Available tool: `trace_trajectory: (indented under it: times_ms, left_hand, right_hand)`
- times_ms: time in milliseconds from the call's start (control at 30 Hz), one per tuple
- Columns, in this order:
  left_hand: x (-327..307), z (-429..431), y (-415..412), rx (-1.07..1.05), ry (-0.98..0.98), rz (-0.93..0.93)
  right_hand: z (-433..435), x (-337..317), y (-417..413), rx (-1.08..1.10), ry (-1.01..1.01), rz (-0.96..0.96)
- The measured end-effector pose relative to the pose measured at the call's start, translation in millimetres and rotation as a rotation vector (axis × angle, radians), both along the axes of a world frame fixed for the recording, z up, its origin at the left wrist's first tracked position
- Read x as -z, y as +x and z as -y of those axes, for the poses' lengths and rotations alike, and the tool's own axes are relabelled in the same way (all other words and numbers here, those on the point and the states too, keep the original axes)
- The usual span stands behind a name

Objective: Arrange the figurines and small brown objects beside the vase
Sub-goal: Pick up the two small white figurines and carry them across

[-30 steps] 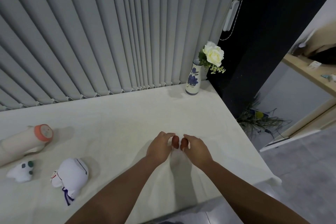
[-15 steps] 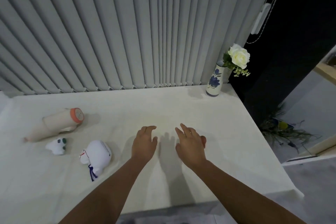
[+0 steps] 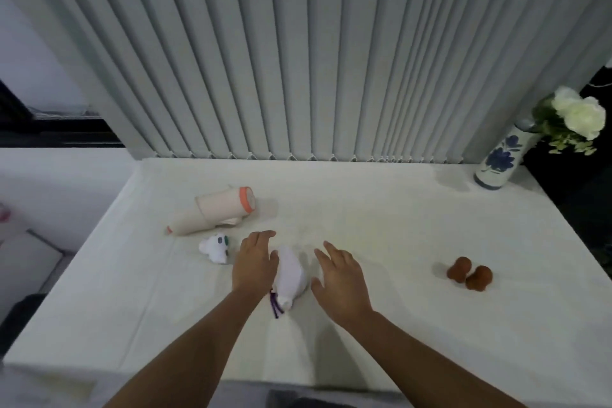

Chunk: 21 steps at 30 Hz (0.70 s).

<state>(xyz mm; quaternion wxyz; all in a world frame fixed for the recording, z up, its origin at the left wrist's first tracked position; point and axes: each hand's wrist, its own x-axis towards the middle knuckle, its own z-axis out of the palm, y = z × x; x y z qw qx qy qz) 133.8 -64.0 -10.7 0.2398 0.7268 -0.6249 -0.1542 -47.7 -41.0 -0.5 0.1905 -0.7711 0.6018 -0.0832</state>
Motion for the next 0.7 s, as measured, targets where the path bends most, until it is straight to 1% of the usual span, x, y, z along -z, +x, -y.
trace_trajectory:
  times_ms: [267,367,467,600,700]
  left_hand:
    - [17,-8,99,-0.006,-0.014,0.157]
    - [26,-10,127,0.007,-0.001,0.222]
    - [36,-12,146,0.043,0.052,0.277]
    - [45,-12,157,0.107,0.111,0.266]
    - [47,-12,156,0.126,0.123,0.230]
  right_hand:
    - [1,10,85,0.030,-0.009,0.019]
    - [0,15,104,0.066,-0.040,-0.055]
    - [-1,27,117,0.101,-0.034,-0.153]
    - [-1,37,124,0.092,-0.052,-0.257]
    - [4,40,119,0.074,-0.061,-0.262]
